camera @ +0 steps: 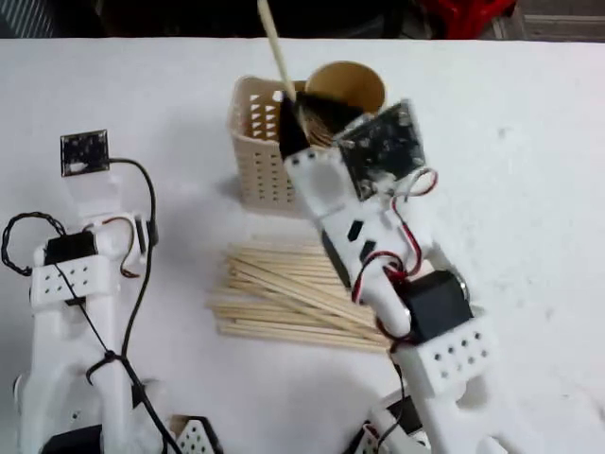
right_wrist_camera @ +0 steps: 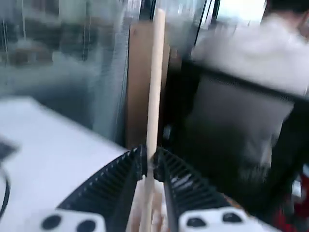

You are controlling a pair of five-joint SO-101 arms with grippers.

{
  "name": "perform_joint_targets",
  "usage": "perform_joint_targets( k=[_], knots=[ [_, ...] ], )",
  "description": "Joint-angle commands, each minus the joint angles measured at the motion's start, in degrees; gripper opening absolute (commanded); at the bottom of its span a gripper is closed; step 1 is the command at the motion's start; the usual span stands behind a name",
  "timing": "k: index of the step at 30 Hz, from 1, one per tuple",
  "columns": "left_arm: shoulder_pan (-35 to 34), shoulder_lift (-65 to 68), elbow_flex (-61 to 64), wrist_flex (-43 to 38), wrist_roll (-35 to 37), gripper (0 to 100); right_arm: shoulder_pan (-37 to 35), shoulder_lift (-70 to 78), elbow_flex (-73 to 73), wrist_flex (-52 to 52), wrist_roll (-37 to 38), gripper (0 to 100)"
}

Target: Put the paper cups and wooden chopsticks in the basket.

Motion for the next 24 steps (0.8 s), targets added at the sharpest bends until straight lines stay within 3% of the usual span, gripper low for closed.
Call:
perform_joint_targets(
  k=[1, 10, 24],
  knots=[
    [-0.75, 0.04, 0.18, -1.49, 0.70, 20, -0.22, 5.67, -2.90, -17.36, -0.62, 1.7],
    [-0.66, 0.04, 2.37, -6.24, 0.70, 20, -0.04, 23.60, -9.41, -26.15, -1.14, 1.7],
    [-0.66, 0.04, 2.37, -6.15, 0.62, 20, 0.13, 34.24, -12.40, -26.33, -1.14, 2.2]
  ],
)
